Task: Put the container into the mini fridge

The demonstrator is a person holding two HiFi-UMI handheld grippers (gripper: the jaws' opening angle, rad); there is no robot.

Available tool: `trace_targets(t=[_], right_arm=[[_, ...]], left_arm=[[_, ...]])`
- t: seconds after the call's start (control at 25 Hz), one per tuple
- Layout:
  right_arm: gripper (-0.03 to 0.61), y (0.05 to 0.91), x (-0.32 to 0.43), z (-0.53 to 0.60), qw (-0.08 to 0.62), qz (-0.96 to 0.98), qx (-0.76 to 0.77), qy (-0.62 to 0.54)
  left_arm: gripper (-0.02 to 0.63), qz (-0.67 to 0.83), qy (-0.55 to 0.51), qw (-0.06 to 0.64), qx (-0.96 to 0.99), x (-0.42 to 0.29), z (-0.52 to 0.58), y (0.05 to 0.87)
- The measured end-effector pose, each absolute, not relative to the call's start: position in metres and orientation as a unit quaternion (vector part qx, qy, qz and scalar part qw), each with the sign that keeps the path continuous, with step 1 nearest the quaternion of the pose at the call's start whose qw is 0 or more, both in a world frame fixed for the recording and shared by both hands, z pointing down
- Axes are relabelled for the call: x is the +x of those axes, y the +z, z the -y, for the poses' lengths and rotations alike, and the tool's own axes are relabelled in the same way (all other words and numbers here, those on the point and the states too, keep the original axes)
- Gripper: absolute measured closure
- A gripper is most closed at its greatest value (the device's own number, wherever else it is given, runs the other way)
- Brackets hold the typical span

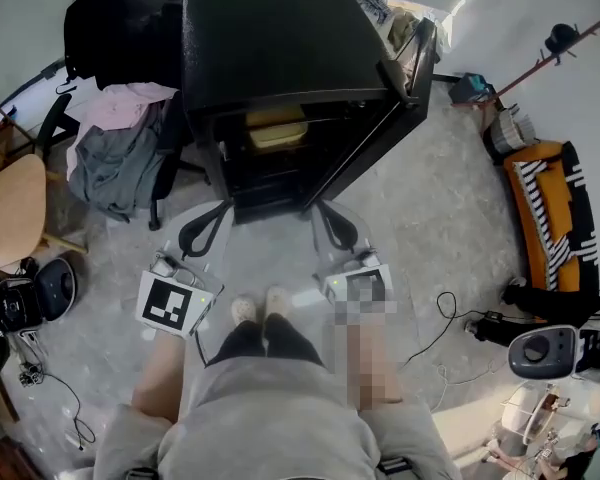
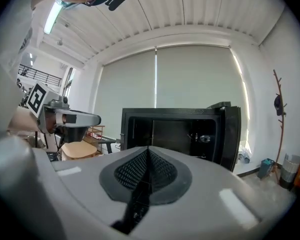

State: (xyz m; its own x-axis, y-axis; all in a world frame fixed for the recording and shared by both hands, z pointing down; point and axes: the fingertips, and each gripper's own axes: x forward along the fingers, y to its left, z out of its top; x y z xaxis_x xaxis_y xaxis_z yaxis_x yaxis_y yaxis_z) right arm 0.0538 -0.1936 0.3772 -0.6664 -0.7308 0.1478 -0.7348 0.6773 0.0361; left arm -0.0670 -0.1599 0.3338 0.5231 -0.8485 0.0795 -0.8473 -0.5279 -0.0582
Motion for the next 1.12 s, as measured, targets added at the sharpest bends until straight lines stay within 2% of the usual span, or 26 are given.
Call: trace_targets(t=[1.12], right_arm=[[0.58,0.302,0.058,0.15,-0.007,0.912,0.409,-0.022]], left_arm=[[0.614,-0.463,-0.017,0.03,-0.886,-0.049,0.151,0.293]])
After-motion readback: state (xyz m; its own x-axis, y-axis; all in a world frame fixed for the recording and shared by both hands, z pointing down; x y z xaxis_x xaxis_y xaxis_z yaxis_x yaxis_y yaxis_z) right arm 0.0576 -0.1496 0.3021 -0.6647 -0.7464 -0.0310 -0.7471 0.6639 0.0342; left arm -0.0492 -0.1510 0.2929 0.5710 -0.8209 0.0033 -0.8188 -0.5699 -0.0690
